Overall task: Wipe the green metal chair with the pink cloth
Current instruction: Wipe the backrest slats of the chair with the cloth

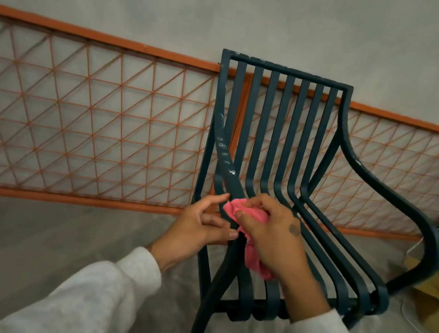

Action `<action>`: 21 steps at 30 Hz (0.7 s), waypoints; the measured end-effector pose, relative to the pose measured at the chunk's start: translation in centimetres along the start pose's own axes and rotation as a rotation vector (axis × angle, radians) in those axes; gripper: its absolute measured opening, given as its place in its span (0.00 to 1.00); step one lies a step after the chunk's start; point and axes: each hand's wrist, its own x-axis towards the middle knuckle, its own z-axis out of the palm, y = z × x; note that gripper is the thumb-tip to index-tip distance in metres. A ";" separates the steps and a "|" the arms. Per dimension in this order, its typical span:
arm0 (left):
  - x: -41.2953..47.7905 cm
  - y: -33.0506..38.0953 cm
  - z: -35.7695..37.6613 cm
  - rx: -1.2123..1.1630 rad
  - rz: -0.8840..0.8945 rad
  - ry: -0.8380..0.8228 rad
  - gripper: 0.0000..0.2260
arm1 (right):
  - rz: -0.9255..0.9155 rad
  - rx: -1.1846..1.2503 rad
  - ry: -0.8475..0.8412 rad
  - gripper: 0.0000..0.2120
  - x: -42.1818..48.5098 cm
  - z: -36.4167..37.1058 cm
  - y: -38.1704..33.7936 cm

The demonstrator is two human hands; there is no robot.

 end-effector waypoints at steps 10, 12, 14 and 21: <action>-0.3 -0.1 -0.2 0.054 -0.075 -0.007 0.23 | 0.037 -0.004 -0.040 0.07 3.6 0.6 -1.9; -0.4 0.0 -0.1 0.058 -0.048 -0.015 0.15 | -0.003 -0.044 -0.030 0.05 1.9 0.4 -0.8; -0.5 0.0 0.0 0.059 -0.017 -0.042 0.09 | -0.030 -0.104 -0.022 0.07 0.6 0.0 0.0; -0.4 -0.3 0.0 0.102 -0.011 0.018 0.11 | 0.026 -0.039 -0.030 0.08 3.4 0.2 -1.6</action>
